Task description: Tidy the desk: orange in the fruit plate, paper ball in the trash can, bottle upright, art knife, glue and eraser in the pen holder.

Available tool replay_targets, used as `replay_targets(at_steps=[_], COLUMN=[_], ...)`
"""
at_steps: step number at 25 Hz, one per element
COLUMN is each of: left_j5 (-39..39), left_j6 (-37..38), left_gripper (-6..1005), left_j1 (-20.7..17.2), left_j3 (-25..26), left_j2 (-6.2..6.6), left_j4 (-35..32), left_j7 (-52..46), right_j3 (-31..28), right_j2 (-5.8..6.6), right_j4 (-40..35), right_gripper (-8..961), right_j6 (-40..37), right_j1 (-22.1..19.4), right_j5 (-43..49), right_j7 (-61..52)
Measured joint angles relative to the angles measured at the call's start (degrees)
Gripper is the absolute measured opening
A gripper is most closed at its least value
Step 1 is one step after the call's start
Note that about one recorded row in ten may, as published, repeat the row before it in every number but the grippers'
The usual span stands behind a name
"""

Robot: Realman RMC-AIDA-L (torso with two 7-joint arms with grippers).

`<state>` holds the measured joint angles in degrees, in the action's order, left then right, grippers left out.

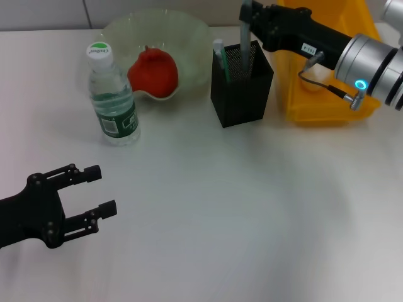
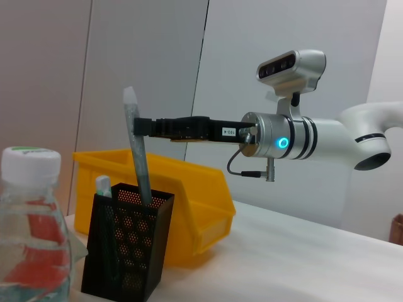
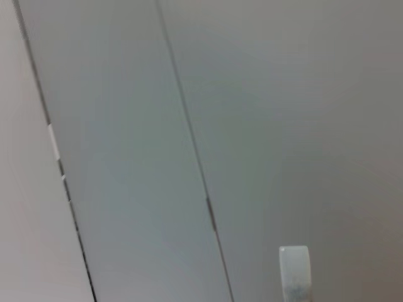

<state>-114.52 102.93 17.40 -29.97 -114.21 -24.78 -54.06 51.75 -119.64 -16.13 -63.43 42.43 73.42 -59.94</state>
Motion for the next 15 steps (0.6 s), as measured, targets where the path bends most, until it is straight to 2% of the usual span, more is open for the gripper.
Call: replay_targets(at_steps=[15], left_j5=[0.09], left_j6=[0.20], left_gripper=[757], left_j1=[-0.18], left_j3=[0.00], left_j2=[-0.05], left_j4=[0.00], left_j7=[-0.46], right_j3=[0.37], right_j2=[-0.16], right_j4=[0.84], right_gripper=[147], right_j6=[0.06], right_j1=[0.02], right_j5=[-0.39], right_j7=[3.68])
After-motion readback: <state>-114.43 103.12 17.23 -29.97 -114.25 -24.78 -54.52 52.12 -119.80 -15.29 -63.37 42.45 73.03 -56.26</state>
